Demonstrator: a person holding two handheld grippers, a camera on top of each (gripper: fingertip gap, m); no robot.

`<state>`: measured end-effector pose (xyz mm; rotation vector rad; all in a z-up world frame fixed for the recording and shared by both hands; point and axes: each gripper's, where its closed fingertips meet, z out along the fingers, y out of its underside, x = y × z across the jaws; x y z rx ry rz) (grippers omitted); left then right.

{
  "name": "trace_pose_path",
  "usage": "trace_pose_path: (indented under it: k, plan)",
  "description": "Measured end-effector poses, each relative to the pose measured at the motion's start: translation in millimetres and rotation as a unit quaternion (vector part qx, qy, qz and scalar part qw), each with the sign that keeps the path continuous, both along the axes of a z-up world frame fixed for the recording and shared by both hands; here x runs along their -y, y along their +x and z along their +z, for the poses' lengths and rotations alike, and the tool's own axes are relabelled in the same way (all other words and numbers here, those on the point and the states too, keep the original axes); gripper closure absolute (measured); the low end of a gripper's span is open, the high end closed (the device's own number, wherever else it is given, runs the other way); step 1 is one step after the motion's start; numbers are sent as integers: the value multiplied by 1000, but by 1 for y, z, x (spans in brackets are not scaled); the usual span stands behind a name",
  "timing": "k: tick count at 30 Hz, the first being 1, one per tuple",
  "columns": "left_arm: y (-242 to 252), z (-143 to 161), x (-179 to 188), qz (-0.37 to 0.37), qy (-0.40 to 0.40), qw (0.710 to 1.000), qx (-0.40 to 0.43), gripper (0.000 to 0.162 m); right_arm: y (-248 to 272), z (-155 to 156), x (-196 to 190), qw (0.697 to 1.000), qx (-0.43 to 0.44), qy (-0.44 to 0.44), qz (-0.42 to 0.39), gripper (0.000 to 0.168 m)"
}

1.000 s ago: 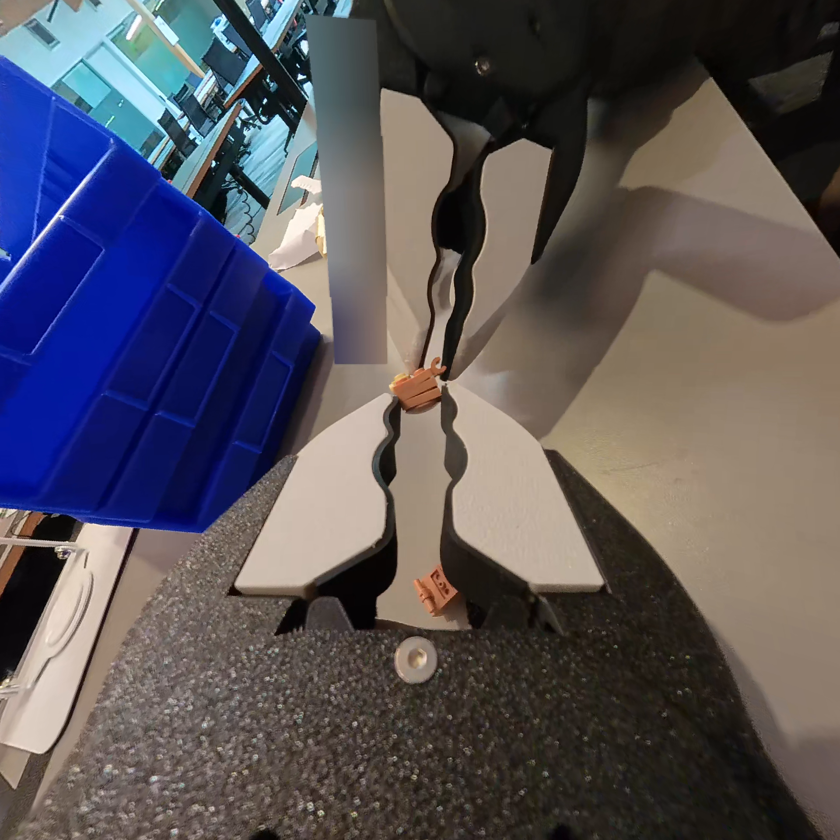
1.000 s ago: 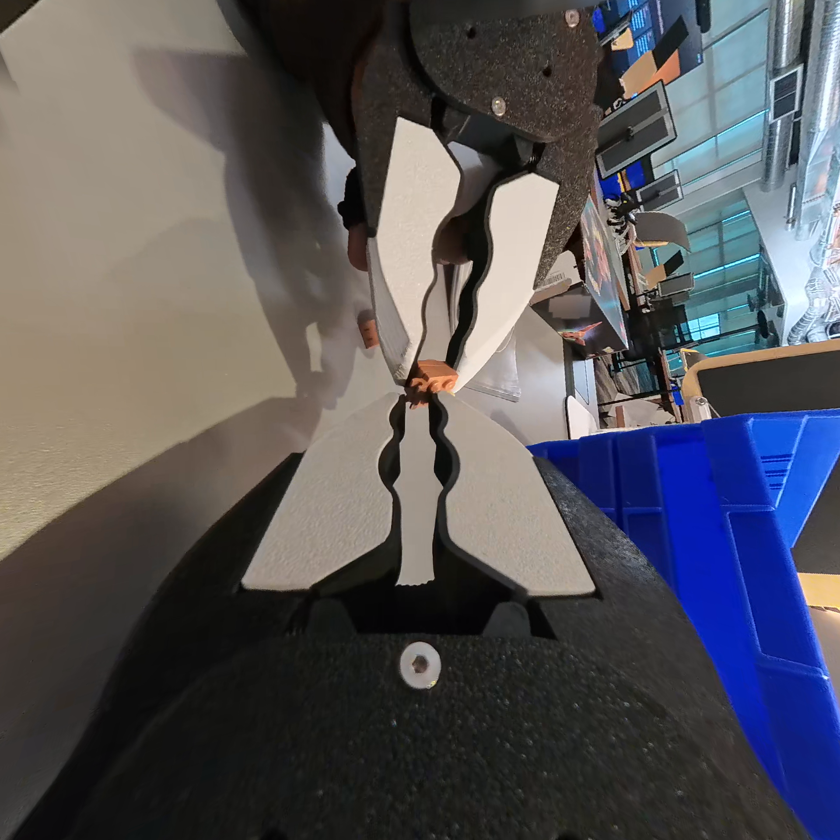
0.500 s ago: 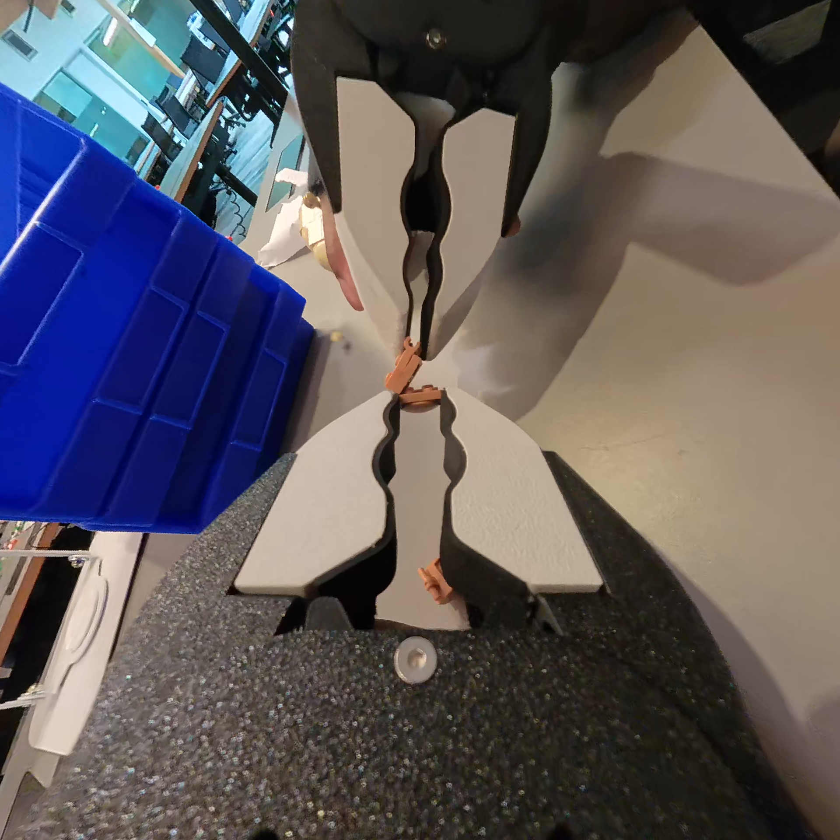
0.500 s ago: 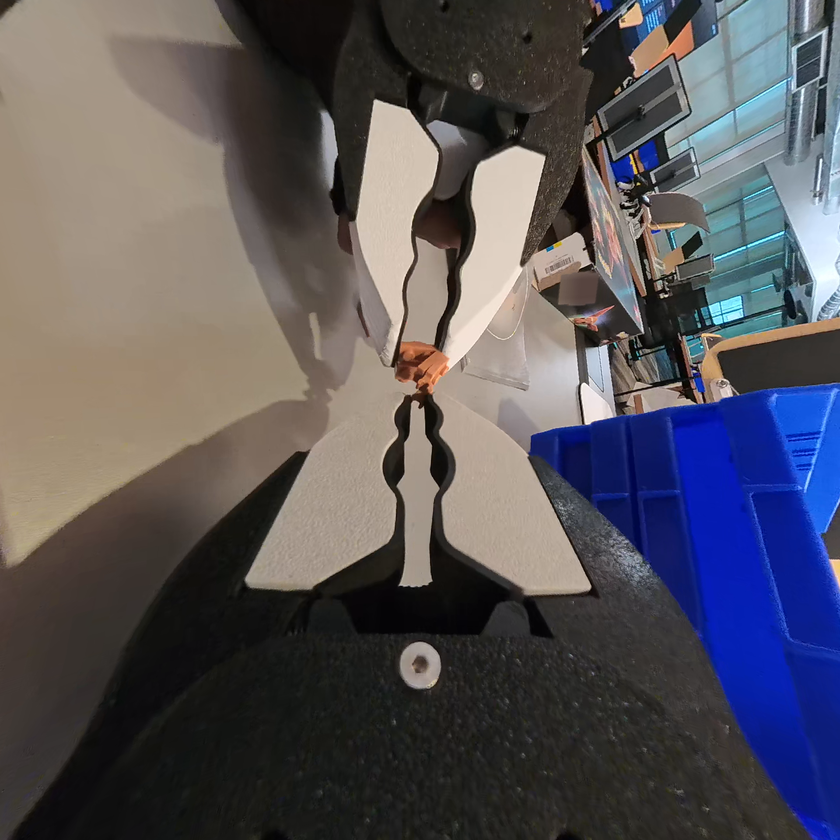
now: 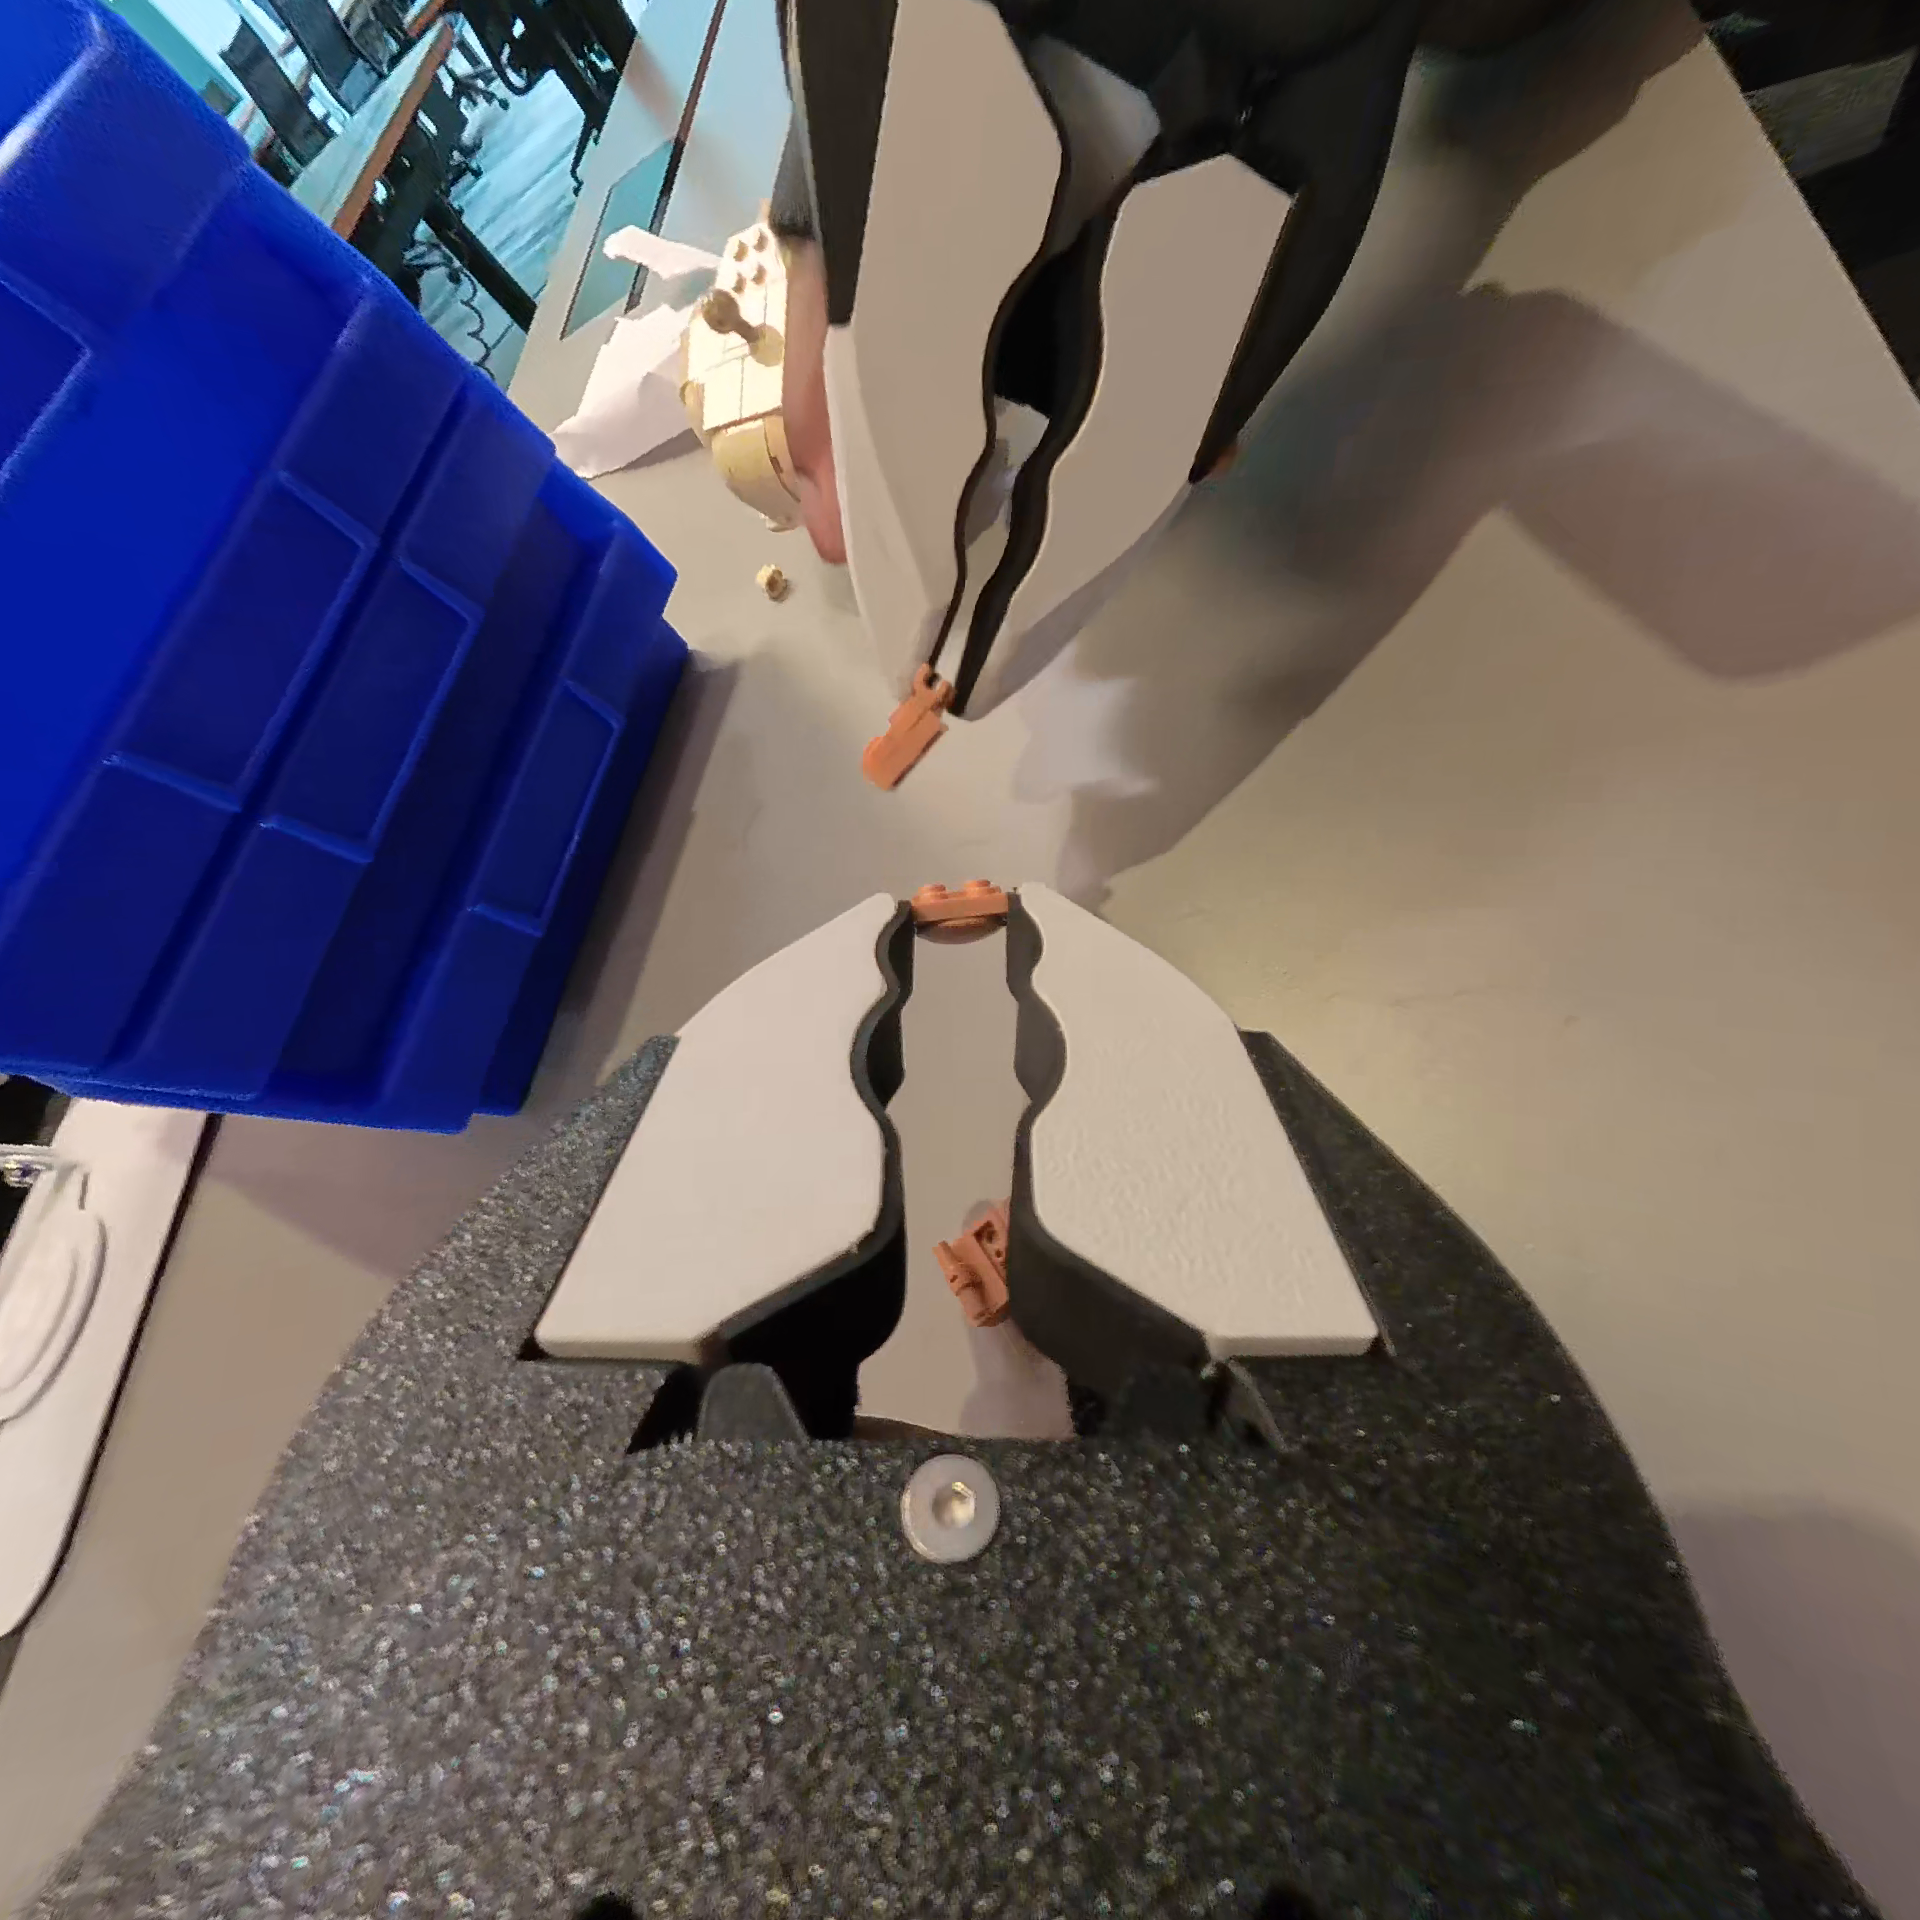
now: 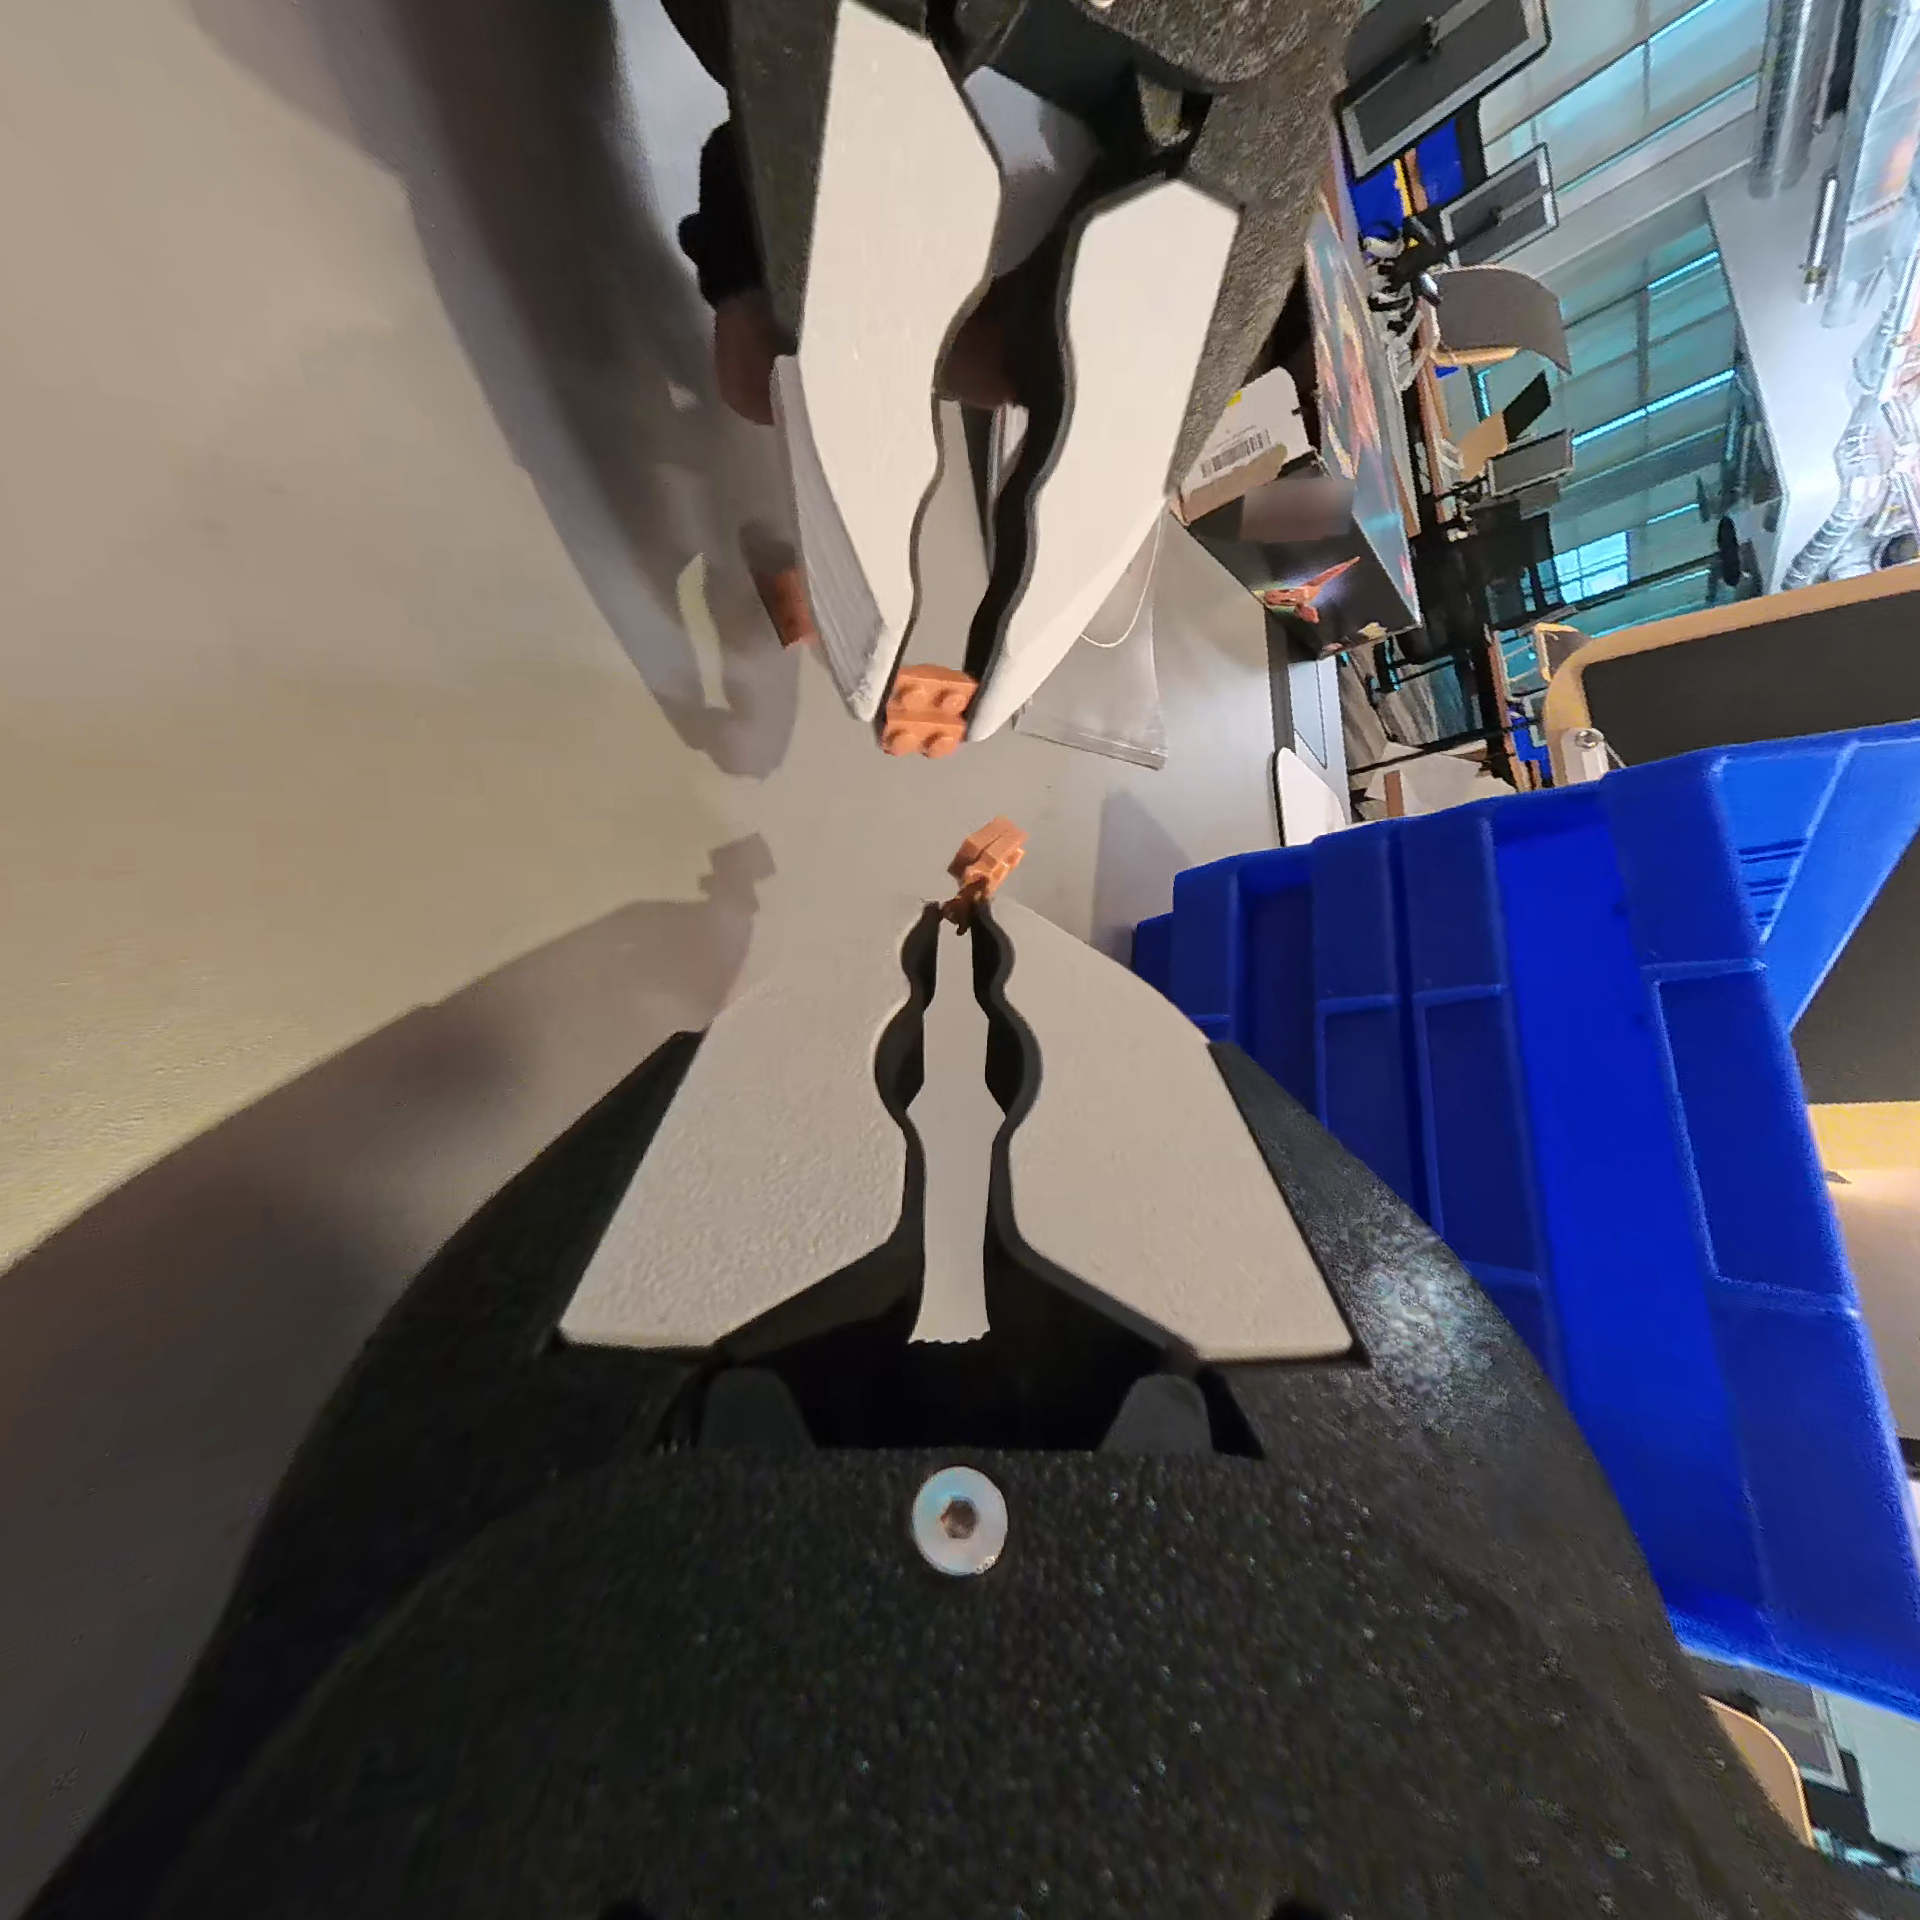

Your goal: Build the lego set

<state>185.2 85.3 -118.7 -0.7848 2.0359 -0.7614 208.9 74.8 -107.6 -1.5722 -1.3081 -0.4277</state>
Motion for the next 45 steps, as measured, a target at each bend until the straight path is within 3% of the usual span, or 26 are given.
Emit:
trace_pose_path:
  k: [4, 10, 14, 18, 25, 45]
  plan:
    - [-1, -14, 1, 7, -9, 999, -45, 145, 3, 9, 0, 999, 1, 37, -14, 162]
    - [-3, -39, 6, 9, 24, 995, -97, 145, 0, 6, 0, 992, 75, 101, -23, 163]
    - [-2, -42, 6, 21, 0, 994, -109, 144, -3, 2, -1, 983, 125, 136, -20, 162]
    - [2, -29, 1, 37, -50, 994, -90, 136, -8, 8, -2, 974, 144, 176, -17, 162]
    - [10, 32, -1, 45, -79, 993, 77, 134, -10, 18, -6, 969, 124, 205, -51, 162]
    - [9, 42, 8, 25, -40, 991, 125, 145, -24, 30, -5, 974, 63, 209, -52, 163]
